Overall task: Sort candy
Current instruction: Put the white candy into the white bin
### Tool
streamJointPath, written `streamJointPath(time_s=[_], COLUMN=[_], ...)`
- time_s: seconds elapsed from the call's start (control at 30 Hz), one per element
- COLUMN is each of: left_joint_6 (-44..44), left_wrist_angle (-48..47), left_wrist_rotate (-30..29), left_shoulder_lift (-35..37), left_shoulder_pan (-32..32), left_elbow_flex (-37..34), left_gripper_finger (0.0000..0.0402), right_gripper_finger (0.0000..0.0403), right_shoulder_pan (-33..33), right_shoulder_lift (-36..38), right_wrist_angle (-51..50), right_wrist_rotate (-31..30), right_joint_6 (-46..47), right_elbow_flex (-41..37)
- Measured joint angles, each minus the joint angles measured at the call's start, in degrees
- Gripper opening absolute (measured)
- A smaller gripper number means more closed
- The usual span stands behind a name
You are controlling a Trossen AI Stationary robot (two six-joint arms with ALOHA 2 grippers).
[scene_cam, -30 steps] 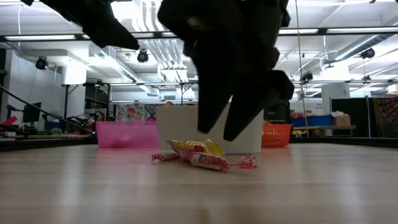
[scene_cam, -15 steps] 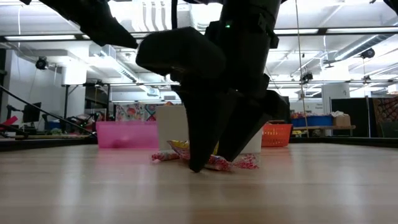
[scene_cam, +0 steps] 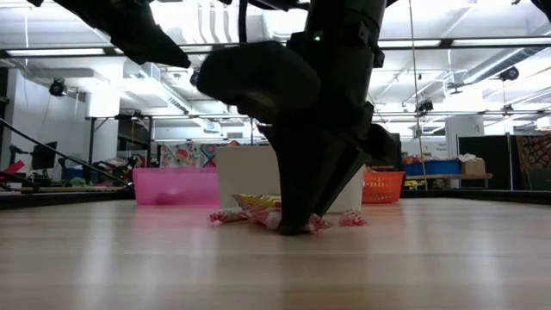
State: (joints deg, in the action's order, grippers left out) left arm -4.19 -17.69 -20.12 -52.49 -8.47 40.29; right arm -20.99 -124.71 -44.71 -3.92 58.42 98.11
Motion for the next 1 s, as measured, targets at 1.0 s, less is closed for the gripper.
streamJointPath(time_s=[1.0], left_joint_6=[-6.0], left_wrist_angle=[0.3], left_wrist_rotate=[0.0], left_shoulder_lift=[-0.3], left_shoulder_pan=[-0.9], left_elbow_flex=[-0.5], left_gripper_finger=[0.0086], right_gripper_finger=[0.004], right_shoulder_pan=[10.1], right_shoulder_lift=[19.2], right_wrist_angle=[-13.3], right_wrist_rotate=[-4.6], right_joint_6=[-41.7], right_elbow_flex=[-0.4])
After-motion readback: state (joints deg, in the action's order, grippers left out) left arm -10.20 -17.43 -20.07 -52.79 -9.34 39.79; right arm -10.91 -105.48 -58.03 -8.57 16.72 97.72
